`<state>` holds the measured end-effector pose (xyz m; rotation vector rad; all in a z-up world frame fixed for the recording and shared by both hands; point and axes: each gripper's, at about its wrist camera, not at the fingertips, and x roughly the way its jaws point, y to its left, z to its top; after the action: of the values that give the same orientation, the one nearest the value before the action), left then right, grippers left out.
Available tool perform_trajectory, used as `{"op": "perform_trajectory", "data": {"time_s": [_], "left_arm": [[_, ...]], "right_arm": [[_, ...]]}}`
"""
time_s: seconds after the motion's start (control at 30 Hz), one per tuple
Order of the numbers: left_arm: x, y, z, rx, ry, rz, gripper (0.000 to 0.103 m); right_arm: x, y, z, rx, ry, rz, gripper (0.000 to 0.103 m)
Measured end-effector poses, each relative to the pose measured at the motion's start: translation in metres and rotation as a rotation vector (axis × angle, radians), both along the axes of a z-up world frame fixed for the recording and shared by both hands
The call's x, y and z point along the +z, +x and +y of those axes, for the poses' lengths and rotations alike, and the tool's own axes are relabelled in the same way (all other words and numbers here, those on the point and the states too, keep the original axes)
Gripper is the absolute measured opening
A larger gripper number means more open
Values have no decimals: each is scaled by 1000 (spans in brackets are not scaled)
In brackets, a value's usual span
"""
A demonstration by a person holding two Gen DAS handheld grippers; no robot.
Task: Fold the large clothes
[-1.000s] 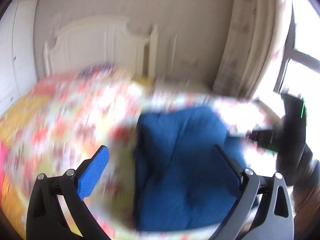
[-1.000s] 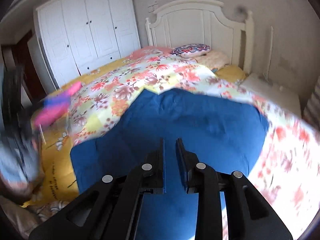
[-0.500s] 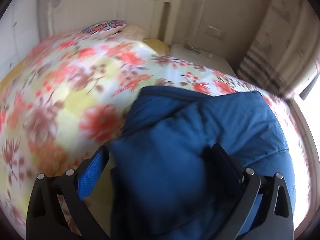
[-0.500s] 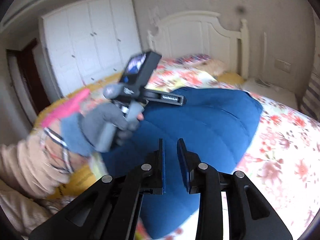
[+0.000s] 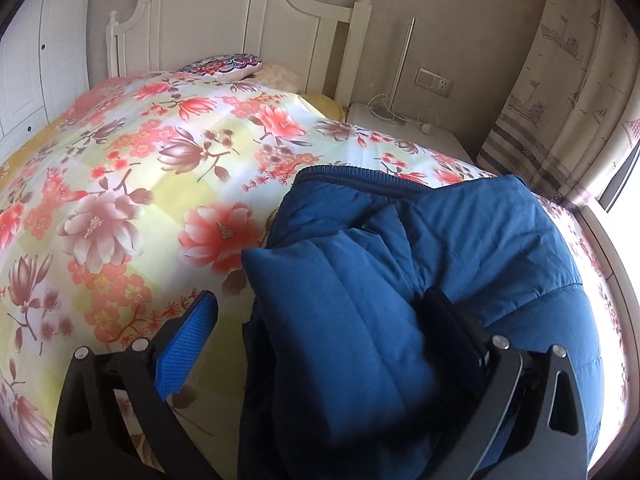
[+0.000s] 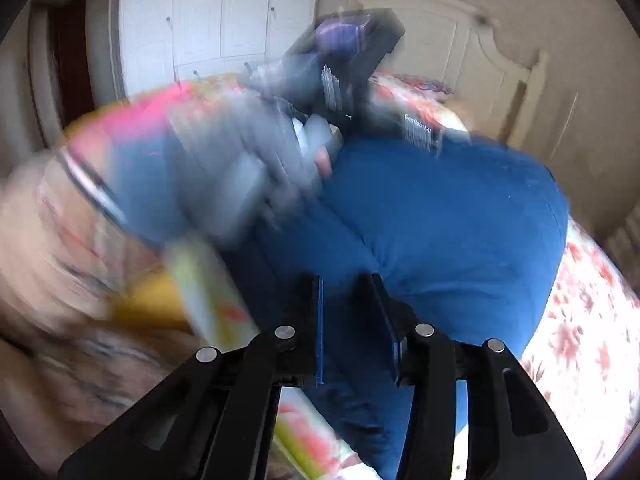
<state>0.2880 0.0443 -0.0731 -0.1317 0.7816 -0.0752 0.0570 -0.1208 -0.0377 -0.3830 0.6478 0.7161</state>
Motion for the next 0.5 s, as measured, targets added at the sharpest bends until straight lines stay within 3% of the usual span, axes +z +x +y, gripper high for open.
{"op": "perform_trajectory", "data": {"time_s": [0.07,0.1,0.17,0.23,0.27,0.33,0.37,0.4,0.47,0.5], "left_arm": [[1,-2,-2,3,17,-11,101],[2,-3,-3,6,24,-13,101],[0,1,-1,2,12,-3,101],[-2,3,2,-1,0,1,101],[-2,3,2,-1,-3,0,101],[-3,3,2,-1,-3,0,101],[-2,3,3,-12,-13,-3,101],[-2,2,3,-12,-8,-7,101],[-3,1,4,-3,-4,-11,101],[-2,0,5,1,-4,-13,101]], "right_arm": [[17,2,-14,3,65,115,45],[28,0,-22,-2,91,119,45],[66,-11,-46,-71,161,-39,45],[83,-12,-68,-115,254,-108,45],[78,-6,-74,-137,264,-93,45],[25,29,-66,-158,99,123,45],[9,24,-64,-128,70,57,45],[12,19,-65,-131,73,46,45],[31,19,-72,-166,151,149,45],[43,14,-73,-157,177,125,45]]}}
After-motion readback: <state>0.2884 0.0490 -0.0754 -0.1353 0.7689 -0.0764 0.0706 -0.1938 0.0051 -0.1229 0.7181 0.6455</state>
